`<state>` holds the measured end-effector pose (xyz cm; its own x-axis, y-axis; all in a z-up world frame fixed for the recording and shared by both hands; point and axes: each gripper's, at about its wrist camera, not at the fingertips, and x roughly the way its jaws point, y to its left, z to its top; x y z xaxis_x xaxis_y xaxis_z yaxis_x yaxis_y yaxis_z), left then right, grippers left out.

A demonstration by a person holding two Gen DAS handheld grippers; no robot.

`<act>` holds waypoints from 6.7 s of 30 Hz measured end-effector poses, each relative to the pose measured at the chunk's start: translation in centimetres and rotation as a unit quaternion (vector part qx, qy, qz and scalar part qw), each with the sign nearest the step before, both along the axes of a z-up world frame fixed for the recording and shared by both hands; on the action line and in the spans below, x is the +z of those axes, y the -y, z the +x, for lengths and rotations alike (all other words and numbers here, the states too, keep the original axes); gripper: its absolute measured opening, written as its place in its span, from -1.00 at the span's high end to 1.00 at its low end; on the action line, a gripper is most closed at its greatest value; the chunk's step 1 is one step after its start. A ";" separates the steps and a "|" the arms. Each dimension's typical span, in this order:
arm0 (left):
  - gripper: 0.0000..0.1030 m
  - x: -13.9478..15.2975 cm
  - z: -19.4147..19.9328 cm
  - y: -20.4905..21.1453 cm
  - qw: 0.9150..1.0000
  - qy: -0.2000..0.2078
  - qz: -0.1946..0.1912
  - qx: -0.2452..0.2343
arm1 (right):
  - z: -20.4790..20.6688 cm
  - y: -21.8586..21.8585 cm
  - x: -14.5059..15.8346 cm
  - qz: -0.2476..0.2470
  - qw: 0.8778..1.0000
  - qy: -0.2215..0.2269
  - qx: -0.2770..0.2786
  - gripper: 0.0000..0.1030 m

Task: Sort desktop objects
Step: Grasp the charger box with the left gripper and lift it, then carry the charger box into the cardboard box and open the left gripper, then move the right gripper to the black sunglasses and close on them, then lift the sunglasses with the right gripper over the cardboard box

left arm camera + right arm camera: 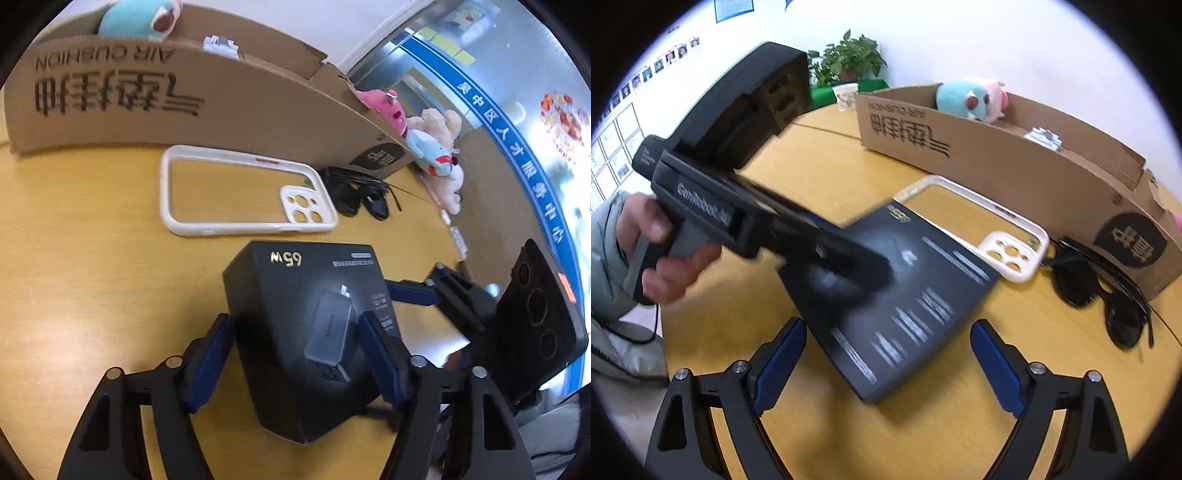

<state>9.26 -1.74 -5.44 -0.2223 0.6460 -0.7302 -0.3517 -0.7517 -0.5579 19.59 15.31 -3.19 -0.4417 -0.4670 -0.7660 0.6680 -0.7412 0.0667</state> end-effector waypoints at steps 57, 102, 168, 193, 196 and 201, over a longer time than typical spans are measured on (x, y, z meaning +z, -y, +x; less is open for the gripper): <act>-0.24 17.7 -13.3 -3.3 0.970 -0.239 -0.033 0.043 | -14.6 -1.5 13.6 -0.007 0.978 -0.194 -0.076 -0.51; -0.16 7.3 -37.7 -15.8 0.994 -0.064 -0.090 0.013 | -39.6 -13.6 4.9 0.095 0.968 0.085 -0.218 -0.56; -0.93 5.2 -1.2 -0.1 0.965 -0.161 -0.167 0.123 | -12.8 -10.9 0.6 -0.051 0.987 0.101 -0.111 0.08; -0.16 -0.4 -4.0 -12.8 0.998 0.006 -0.004 -0.058 | -8.3 -10.2 -1.8 -0.179 0.941 0.163 -0.235 0.70; 0.39 -1.0 -3.8 -13.9 0.997 0.014 -0.022 -0.073 | -8.0 -10.3 -1.8 -0.182 0.940 0.159 -0.242 0.70; 0.46 -1.1 -3.4 -14.0 0.997 0.011 -0.025 -0.070 | -8.0 -10.2 -1.8 -0.184 0.940 0.160 -0.238 0.71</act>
<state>5.82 12.27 -6.53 -0.1155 0.6321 -0.7663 -0.4435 -0.7231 -0.5296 11.58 25.49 -5.01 -0.4429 -0.5345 -0.7199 0.1690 -0.8383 0.5184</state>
